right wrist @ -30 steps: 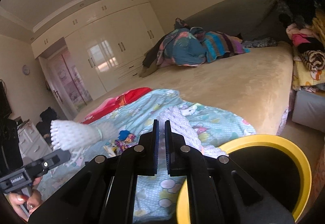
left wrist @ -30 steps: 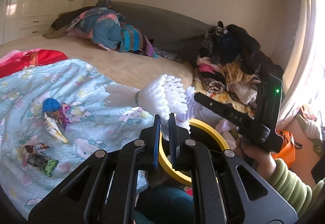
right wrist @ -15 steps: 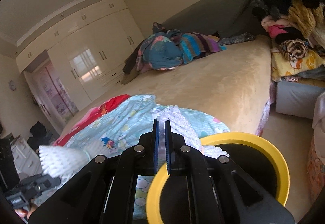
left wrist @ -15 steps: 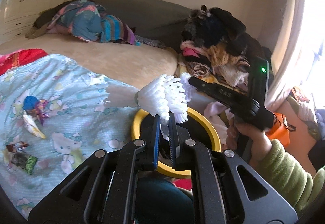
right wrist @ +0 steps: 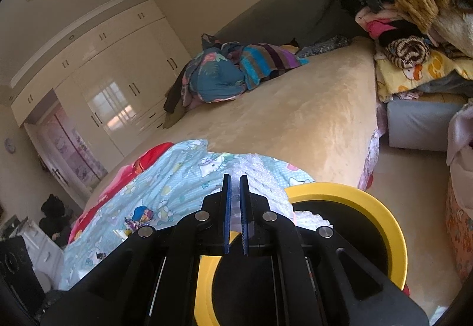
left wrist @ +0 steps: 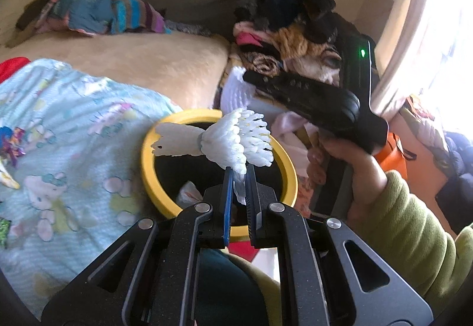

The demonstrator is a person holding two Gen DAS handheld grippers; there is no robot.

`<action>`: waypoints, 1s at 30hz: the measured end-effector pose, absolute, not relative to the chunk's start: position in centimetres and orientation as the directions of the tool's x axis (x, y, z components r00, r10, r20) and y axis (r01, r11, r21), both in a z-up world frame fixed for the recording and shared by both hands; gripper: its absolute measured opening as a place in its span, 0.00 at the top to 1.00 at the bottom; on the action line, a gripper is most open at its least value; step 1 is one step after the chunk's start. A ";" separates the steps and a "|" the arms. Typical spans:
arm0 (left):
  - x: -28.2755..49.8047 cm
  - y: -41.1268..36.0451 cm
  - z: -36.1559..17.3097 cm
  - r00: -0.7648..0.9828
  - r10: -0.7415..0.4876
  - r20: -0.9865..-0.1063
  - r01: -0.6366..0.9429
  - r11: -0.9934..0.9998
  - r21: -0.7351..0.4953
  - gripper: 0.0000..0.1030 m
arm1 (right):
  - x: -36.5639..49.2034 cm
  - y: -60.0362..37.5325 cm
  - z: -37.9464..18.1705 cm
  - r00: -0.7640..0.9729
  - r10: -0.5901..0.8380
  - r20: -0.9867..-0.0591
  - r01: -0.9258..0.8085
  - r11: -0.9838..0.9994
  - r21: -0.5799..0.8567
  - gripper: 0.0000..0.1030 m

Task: Collect trash
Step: 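Open both grippers to drop the white mesh nets into the bin, then move both grippers back over the wrappers on the quilt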

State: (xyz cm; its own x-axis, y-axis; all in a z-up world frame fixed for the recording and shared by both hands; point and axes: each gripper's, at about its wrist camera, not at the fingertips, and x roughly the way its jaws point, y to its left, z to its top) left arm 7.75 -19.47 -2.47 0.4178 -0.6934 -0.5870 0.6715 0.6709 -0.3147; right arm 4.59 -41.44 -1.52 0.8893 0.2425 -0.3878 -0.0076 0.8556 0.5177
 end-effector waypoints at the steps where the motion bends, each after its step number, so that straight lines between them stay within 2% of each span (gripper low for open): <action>1: 7.8 -19.7 -2.7 0.405 -0.696 -0.593 0.674 0.665 -0.321 0.95 | 4.6 -41.5 -1.5 0.889 0.242 -0.389 -0.005 0.853 0.522 0.94; 15: 9.3 -22.2 -6.6 0.281 -0.691 -0.666 0.655 0.645 -0.393 0.95 | 4.9 -42.7 -3.3 0.869 0.248 -0.429 0.030 0.838 0.545 0.94; 18: 9.8 -22.8 -7.1 0.260 -0.691 -0.675 0.654 0.640 -0.403 0.94 | 5.2 -43.1 -3.9 0.856 0.253 -0.451 0.052 0.826 0.562 0.92; 19: 10.0 -22.7 -7.2 0.262 -0.688 -0.676 0.643 0.647 -0.410 0.88 | 5.3 -43.2 -4.1 0.850 0.250 -0.464 0.067 0.822 0.565 0.85; 20: 10.3 -22.5 -7.3 0.266 -0.684 -0.679 0.631 0.656 -0.414 0.67 | 5.4 -43.3 -4.4 0.845 0.243 -0.477 0.081 0.823 0.562 0.80; 22: 10.6 -21.9 -7.3 0.294 -0.674 -0.677 0.605 0.680 -0.414 0.40 | 5.4 -43.2 -4.7 0.836 0.215 -0.505 0.111 0.835 0.539 0.50; 24: 10.8 -20.9 -6.8 0.337 -0.663 -0.668 0.583 0.704 -0.406 0.36 | 5.5 -42.9 -4.8 0.832 0.202 -0.517 0.120 0.844 0.522 0.48; 26: 10.9 -20.2 -6.2 0.386 -0.639 -0.666 0.563 0.735 -0.378 0.17 | 5.7 -42.5 -4.9 0.826 0.188 -0.531 0.128 0.856 0.501 0.45; 28: 10.9 -19.2 -5.8 0.424 -0.625 -0.655 0.539 0.756 -0.372 0.14 | 5.7 -42.0 -4.7 0.829 0.177 -0.530 0.124 0.867 0.483 0.37; 30: 11.0 -18.5 -5.6 0.447 -0.612 -0.652 0.512 0.773 -0.374 0.10 | 5.7 -41.3 -4.4 0.831 0.161 -0.533 0.118 0.885 0.451 0.34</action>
